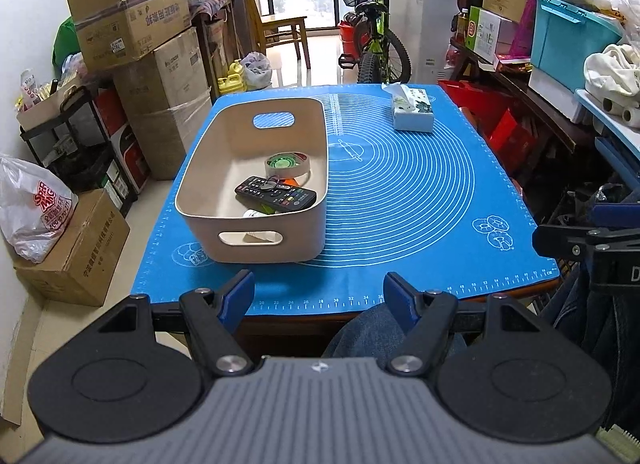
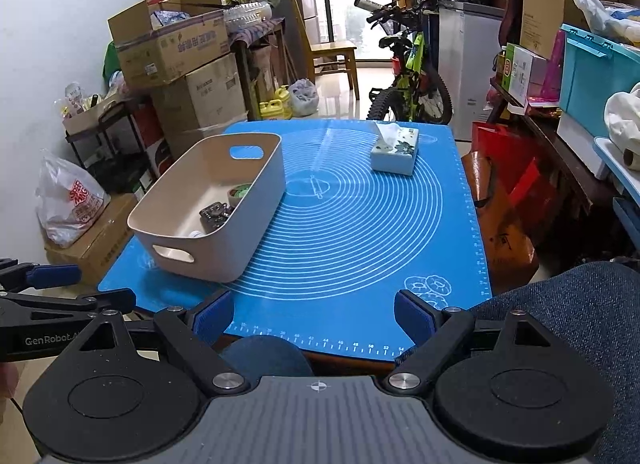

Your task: Organize rigid objects

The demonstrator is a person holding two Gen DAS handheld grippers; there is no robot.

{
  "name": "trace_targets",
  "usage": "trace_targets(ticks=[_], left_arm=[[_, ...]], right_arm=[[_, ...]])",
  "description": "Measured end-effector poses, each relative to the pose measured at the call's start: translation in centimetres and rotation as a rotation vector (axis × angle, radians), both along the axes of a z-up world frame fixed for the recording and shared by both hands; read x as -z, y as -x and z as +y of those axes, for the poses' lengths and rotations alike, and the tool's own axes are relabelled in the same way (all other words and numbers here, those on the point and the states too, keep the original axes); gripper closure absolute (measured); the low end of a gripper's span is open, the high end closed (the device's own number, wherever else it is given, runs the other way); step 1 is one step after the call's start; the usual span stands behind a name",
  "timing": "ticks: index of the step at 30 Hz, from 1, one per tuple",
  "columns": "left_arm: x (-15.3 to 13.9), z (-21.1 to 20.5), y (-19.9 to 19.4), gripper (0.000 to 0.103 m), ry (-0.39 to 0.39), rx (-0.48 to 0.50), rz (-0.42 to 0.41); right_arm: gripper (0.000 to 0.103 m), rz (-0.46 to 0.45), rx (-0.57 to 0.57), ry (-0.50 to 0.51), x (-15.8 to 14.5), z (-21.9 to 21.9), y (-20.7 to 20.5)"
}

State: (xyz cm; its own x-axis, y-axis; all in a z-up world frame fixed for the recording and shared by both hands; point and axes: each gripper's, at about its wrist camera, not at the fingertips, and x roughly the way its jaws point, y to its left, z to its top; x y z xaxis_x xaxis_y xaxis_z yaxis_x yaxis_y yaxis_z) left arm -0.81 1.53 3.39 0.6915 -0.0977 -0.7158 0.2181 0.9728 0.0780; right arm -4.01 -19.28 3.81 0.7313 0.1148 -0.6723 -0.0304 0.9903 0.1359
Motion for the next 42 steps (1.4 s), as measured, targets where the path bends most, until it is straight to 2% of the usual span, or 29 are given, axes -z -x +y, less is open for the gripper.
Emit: trace_targets(ticks=[42], left_arm=[[0.55, 0.47, -0.2, 0.031, -0.009, -0.01, 0.009]], right_arm=[[0.014, 0.014, -0.004, -0.007, 0.48, -0.15, -0.15]])
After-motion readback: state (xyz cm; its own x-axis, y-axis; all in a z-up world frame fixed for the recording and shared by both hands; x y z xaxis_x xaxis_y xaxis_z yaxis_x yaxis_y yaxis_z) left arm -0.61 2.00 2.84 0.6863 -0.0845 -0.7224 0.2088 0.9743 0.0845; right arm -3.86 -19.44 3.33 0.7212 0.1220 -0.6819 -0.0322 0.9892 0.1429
